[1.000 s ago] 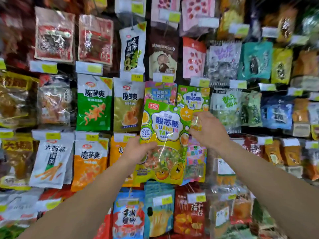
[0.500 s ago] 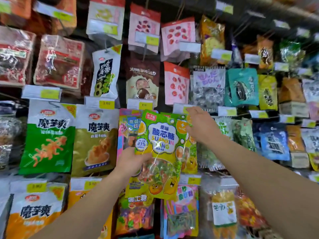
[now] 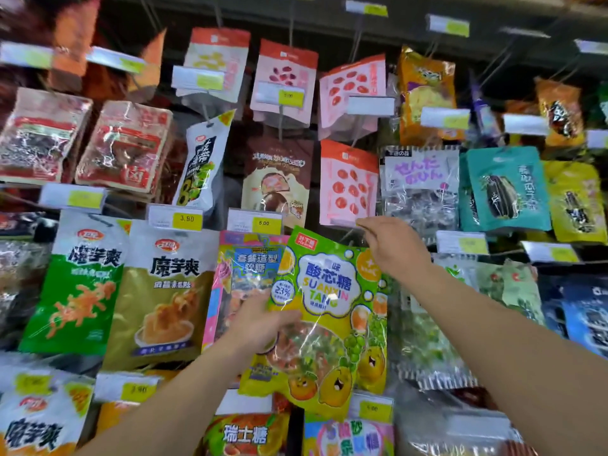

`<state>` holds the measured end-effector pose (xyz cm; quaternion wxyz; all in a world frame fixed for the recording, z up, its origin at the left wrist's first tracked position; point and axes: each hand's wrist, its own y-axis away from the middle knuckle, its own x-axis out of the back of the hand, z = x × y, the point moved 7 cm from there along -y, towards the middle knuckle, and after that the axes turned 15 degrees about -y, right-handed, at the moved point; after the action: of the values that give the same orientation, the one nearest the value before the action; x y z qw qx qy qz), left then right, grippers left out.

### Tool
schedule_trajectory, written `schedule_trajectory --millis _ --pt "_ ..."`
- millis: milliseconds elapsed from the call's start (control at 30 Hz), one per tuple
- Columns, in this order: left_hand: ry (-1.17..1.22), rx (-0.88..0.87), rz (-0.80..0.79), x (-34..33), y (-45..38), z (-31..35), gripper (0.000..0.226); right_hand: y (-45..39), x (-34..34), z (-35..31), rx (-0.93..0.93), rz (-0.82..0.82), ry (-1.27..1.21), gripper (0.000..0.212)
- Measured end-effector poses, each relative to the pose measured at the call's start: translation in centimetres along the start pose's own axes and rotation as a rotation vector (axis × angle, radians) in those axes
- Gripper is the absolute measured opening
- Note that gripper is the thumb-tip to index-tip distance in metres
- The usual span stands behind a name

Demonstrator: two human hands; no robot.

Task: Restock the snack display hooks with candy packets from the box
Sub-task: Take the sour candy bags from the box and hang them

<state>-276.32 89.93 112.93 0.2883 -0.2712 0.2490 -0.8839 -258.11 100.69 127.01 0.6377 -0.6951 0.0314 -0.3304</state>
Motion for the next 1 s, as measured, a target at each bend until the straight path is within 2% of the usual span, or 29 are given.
schedule_trajectory --millis 67,200,400,433,500,567,700,1000 --pt "0.030 0.026 0.044 -0.6 -0.5 -0.4 0.022 -0.4 0.5 0.3 -0.002 0.026 -0.058 0.030" --pt "0.045 0.094 0.009 -2.5 -1.3 -0.3 0.014 -1.1 0.9 0.9 -0.027 0.015 -0.120 0.025" --pt "0.129 0.065 -0.024 -4.6 -1.1 2.0 0.014 -2.0 2.0 0.9 -0.018 0.048 -0.109 0.023" --pt "0.139 0.091 -0.028 -4.9 -1.3 2.0 0.019 -2.0 2.1 0.8 -0.012 0.049 -0.106 0.024" --pt "0.166 0.136 -0.034 -5.5 -1.3 2.2 0.050 -1.8 2.1 0.7 0.001 0.051 -0.125 0.023" --pt "0.168 0.151 -0.044 -6.1 -1.7 2.1 0.052 -1.6 2.2 0.8 -0.027 0.057 -0.150 0.024" --pt "0.149 0.198 -0.048 -6.7 -2.2 2.0 0.083 -1.5 2.2 1.0 -0.061 0.037 -0.206 0.024" --pt "0.149 0.245 -0.010 -6.8 -2.1 1.1 0.082 -1.1 2.0 1.3 -0.066 0.041 -0.224 0.025"
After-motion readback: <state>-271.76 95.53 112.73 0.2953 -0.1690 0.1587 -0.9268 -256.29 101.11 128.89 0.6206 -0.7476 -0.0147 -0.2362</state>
